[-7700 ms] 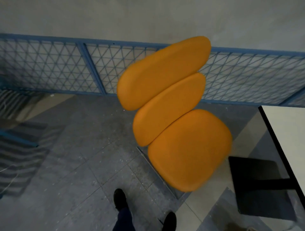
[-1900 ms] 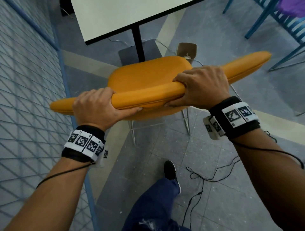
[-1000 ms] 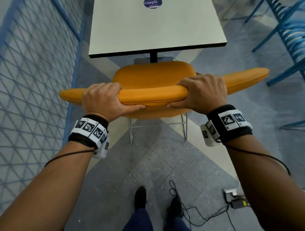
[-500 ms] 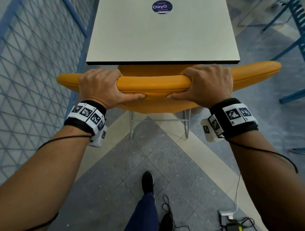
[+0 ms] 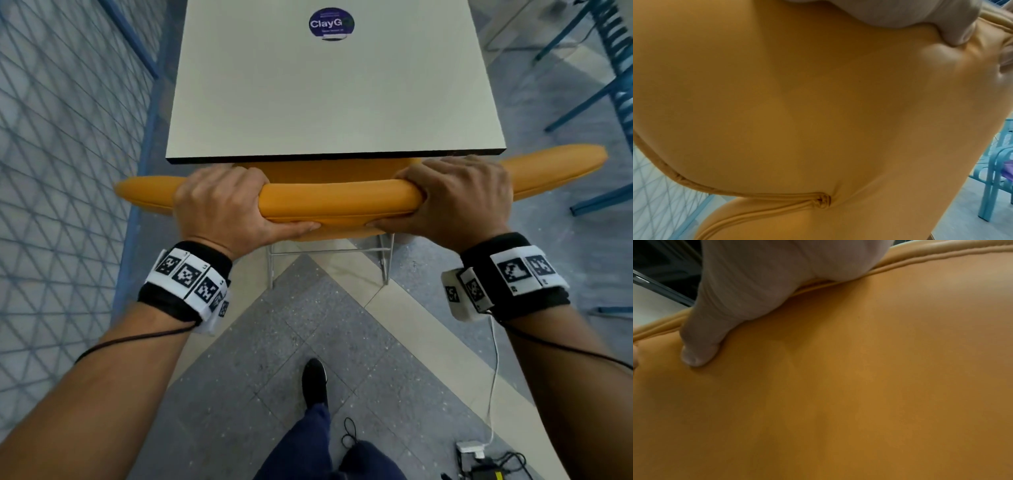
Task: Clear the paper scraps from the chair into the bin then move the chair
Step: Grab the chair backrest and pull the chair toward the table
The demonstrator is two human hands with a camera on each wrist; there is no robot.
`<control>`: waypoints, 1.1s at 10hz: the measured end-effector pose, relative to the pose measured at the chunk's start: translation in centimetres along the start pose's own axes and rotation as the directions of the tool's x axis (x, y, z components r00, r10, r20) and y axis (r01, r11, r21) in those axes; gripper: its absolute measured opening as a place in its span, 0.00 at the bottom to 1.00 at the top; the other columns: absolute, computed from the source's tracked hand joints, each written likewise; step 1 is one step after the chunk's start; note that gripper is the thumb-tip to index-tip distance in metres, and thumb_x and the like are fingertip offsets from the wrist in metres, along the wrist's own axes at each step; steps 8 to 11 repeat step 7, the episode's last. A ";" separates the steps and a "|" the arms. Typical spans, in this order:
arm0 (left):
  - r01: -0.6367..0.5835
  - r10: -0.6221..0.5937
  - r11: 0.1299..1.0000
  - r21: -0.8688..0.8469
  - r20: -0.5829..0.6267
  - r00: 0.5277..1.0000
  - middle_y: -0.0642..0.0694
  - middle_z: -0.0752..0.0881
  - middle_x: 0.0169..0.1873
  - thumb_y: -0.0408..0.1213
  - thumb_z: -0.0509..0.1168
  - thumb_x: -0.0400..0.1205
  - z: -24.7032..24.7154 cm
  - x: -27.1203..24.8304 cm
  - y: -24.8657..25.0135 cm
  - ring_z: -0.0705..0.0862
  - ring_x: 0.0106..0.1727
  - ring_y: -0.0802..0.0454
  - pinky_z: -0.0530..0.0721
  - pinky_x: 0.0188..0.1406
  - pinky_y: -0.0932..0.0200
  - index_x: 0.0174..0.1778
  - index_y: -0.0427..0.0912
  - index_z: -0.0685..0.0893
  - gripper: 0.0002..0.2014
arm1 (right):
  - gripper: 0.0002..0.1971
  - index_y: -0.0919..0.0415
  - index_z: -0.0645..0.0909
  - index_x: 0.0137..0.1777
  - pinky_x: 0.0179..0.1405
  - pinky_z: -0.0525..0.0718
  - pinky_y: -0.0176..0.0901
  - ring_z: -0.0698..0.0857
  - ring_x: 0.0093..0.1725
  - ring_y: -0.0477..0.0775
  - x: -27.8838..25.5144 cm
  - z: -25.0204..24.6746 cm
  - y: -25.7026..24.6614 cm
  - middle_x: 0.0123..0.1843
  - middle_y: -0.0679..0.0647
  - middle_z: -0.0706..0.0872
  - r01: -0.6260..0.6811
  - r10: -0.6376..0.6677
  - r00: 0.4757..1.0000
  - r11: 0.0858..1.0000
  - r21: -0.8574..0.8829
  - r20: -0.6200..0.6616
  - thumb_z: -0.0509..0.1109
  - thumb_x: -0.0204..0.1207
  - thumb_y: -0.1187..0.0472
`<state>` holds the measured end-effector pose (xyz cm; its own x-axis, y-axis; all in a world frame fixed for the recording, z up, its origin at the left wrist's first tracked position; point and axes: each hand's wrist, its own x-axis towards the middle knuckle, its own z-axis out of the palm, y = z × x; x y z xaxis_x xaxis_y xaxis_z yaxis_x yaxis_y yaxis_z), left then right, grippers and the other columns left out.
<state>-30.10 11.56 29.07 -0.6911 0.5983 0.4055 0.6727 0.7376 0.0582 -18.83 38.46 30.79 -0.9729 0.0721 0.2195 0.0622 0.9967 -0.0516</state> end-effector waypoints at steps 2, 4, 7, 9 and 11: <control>-0.024 0.023 0.999 -0.033 -0.021 1.000 0.44 0.84 0.25 0.82 0.58 0.67 -0.1 -0.4 0.0 0.83 0.28 0.44 0.78 0.31 0.51 0.30 0.43 0.82 0.38 | 0.35 0.49 0.88 0.48 0.36 0.73 0.44 0.90 0.42 0.55 -0.5 -0.2 -0.5 0.43 0.49 0.93 0.000 0.001 1.000 1.000 0.004 -0.025 0.60 0.64 0.20; 0.000 0.000 0.999 -0.035 -0.003 1.000 0.45 0.85 0.26 0.83 0.56 0.66 -0.7 -0.6 0.1 0.83 0.30 0.44 0.78 0.30 0.52 0.32 0.44 0.83 0.40 | 0.34 0.49 0.87 0.50 0.41 0.77 0.46 0.89 0.42 0.56 -0.7 -0.6 -1.1 0.43 0.50 0.92 0.008 -0.009 0.999 1.000 -0.018 -0.034 0.64 0.63 0.21; 0.049 -0.047 0.998 -0.039 0.047 0.998 0.46 0.85 0.64 0.74 0.59 0.74 -1.8 -3.6 1.4 0.79 0.68 0.44 0.71 0.69 0.43 0.65 0.48 0.82 0.36 | 0.31 0.55 0.77 0.71 0.75 0.66 0.63 0.77 0.72 0.59 -4.9 -0.1 -3.1 0.71 0.55 0.82 0.063 -0.047 0.989 0.991 0.115 -0.141 0.66 0.75 0.36; 0.049 -0.047 0.998 -0.039 0.047 0.998 0.46 0.85 0.64 0.74 0.59 0.74 -1.8 -3.6 1.4 0.79 0.68 0.44 0.71 0.69 0.43 0.65 0.48 0.82 0.36 | 0.31 0.55 0.77 0.71 0.75 0.66 0.63 0.77 0.72 0.59 -4.9 -0.1 -3.1 0.71 0.55 0.82 0.063 -0.047 0.989 0.991 0.115 -0.141 0.66 0.75 0.36; 0.049 -0.047 0.998 -0.039 0.047 0.998 0.46 0.85 0.64 0.74 0.59 0.74 -1.8 -3.6 1.4 0.79 0.68 0.44 0.71 0.69 0.43 0.65 0.48 0.82 0.36 | 0.31 0.55 0.77 0.71 0.75 0.66 0.63 0.77 0.72 0.59 -4.9 -0.1 -3.1 0.71 0.55 0.82 0.063 -0.047 0.989 0.991 0.115 -0.141 0.66 0.75 0.36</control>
